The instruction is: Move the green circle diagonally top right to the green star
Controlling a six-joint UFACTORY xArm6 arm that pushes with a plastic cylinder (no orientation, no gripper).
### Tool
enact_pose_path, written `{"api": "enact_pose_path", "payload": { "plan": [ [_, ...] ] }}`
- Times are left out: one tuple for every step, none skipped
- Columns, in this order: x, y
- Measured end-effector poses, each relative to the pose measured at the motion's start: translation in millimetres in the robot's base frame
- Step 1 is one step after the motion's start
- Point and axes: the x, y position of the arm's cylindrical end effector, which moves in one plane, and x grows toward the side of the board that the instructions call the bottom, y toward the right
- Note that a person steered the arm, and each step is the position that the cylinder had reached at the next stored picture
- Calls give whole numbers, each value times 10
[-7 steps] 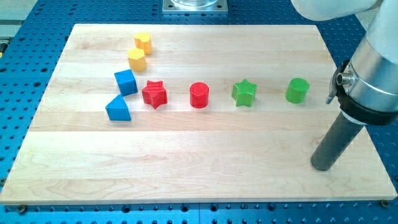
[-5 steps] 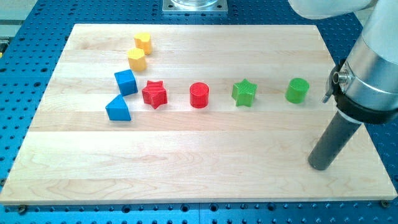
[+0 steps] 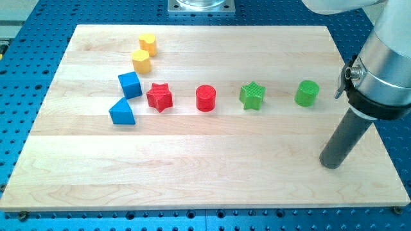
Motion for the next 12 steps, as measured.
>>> {"api": "enact_pose_path", "payload": {
  "plan": [
    [-14, -44],
    [-14, -93],
    [-303, -390],
    [-472, -143],
    [-536, -314],
    [-966, -339],
    [-934, 98],
    [-1271, -150],
    [-1581, -336],
    [-1108, -504],
    [-1240, -913],
    [-1456, -1120]
  ]
}}
